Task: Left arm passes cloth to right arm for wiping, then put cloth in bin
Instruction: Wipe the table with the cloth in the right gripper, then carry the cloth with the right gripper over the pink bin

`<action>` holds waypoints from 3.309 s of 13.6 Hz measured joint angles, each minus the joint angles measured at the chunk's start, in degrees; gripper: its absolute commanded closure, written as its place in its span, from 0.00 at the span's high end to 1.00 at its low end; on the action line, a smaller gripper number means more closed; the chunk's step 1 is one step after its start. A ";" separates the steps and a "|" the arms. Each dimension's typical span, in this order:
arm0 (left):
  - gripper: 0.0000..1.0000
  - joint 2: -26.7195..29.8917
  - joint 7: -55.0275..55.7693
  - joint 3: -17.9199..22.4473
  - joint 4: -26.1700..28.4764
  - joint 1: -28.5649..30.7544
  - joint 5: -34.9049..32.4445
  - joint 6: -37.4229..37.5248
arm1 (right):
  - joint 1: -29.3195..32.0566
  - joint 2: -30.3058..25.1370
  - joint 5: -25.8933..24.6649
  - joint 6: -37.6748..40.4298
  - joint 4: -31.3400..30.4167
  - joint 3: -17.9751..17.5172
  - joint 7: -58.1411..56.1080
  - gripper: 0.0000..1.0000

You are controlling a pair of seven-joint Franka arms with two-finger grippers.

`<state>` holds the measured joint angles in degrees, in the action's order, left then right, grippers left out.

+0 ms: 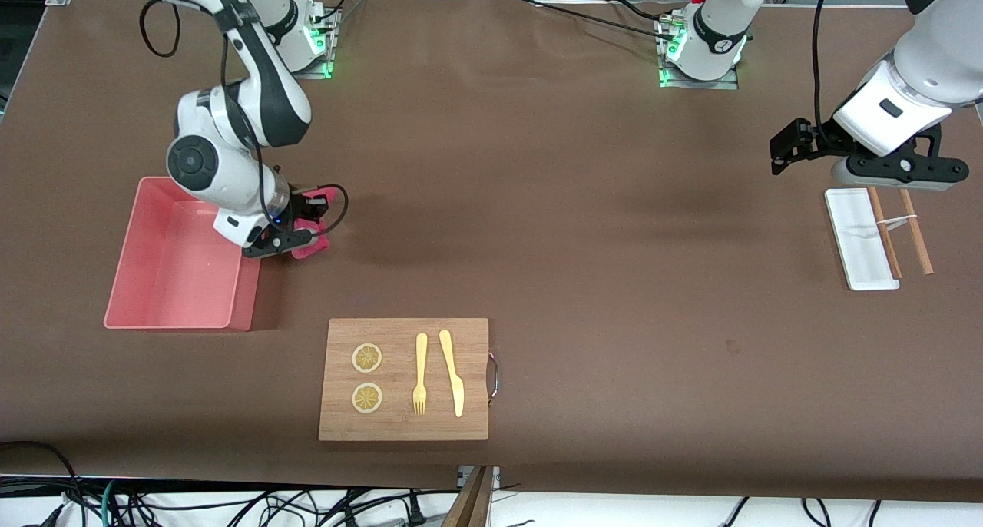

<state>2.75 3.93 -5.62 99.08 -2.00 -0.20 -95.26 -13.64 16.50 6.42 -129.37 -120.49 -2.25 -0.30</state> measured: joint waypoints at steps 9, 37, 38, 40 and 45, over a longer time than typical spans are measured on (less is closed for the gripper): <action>1.00 0.03 -0.10 -0.04 0.33 -0.53 0.00 -0.14 | -7.13 9.07 0.00 -8.03 4.10 -0.57 15.09 0.00; 1.00 0.08 -0.10 -0.40 0.02 -1.32 0.00 0.03 | -4.42 19.24 3.08 4.63 21.81 -2.70 15.42 0.00; 1.00 0.08 -0.10 -0.40 0.02 -1.33 0.00 0.03 | -3.76 18.65 3.07 5.54 21.46 -1.17 11.91 0.00; 1.00 0.08 -0.10 -0.40 0.02 -1.34 0.00 0.03 | -2.68 17.41 3.05 6.26 19.86 1.71 5.04 0.00; 1.00 0.08 -0.10 -0.40 0.00 -1.38 0.00 0.03 | -0.81 12.99 -0.80 10.35 18.01 5.30 -3.24 0.00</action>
<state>2.83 3.83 -6.02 99.08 -3.38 -0.19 -95.23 -14.46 29.49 5.61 -119.02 -102.49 3.05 -3.54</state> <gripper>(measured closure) 0.000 0.960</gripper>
